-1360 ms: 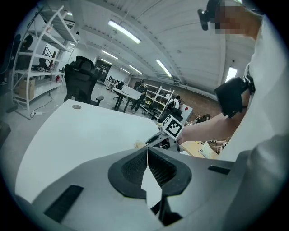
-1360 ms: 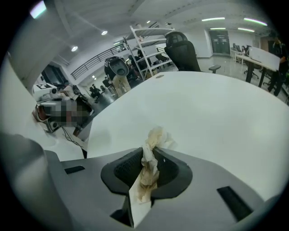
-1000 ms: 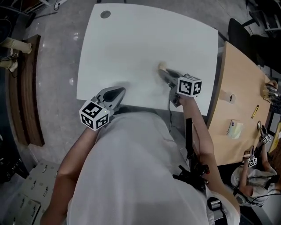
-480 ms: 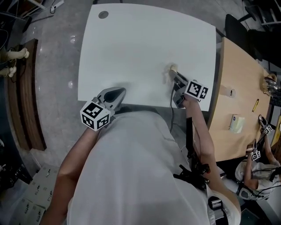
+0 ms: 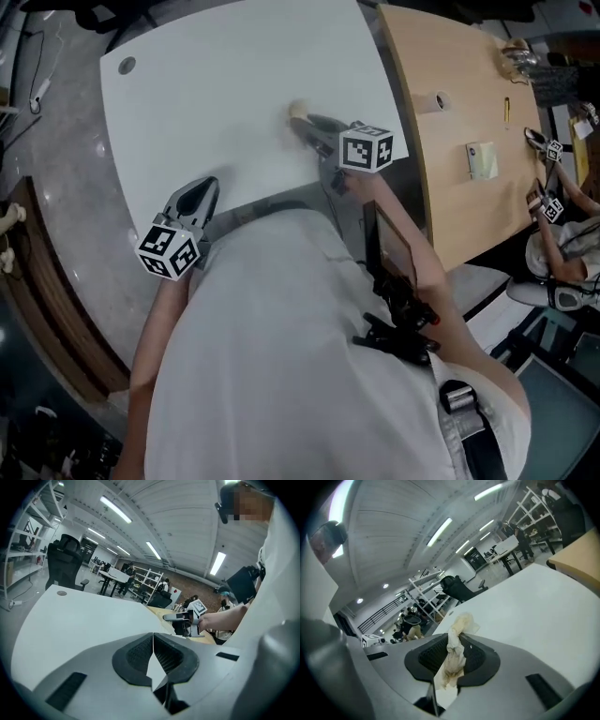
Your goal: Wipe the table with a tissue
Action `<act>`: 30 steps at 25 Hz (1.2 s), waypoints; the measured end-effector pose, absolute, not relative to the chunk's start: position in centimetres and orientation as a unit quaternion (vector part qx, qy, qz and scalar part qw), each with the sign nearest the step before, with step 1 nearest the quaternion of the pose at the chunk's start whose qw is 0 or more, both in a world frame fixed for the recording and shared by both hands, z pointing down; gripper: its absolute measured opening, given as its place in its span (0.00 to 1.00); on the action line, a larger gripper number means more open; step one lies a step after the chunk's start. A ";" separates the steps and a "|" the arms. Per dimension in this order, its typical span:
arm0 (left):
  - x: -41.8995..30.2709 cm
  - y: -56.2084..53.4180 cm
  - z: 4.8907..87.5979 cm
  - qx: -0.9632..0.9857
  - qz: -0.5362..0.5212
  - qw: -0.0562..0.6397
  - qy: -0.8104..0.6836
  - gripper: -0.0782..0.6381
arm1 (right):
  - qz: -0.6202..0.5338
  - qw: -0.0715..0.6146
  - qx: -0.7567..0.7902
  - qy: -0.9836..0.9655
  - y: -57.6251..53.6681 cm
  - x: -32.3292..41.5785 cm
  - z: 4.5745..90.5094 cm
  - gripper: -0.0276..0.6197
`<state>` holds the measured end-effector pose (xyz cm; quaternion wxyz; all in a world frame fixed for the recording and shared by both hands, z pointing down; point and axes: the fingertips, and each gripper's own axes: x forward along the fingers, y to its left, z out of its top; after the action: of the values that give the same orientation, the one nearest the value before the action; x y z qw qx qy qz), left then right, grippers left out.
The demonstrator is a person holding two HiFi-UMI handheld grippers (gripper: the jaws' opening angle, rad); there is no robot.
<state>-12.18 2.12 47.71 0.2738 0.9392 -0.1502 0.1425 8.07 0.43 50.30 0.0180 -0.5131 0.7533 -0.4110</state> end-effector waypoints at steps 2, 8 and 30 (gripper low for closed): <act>-11.7 2.6 47.9 0.943 0.142 0.269 -0.132 0.12 | -0.387 0.019 -0.523 0.759 1.5 8.1 48.9 0.15; -9.2 3.7 48.0 0.953 0.143 0.253 -0.089 0.12 | -0.337 0.002 -0.555 0.760 5.7 9.4 46.5 0.15; -0.3 9.7 47.3 0.944 0.142 0.245 -0.172 0.12 | -0.277 -0.053 -0.499 0.819 12.0 16.1 48.2 0.15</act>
<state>-0.34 9.74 47.29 0.2450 0.9435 -0.1721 0.1417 16.14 12.03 48.23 -0.0527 -0.4991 0.8194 -0.2770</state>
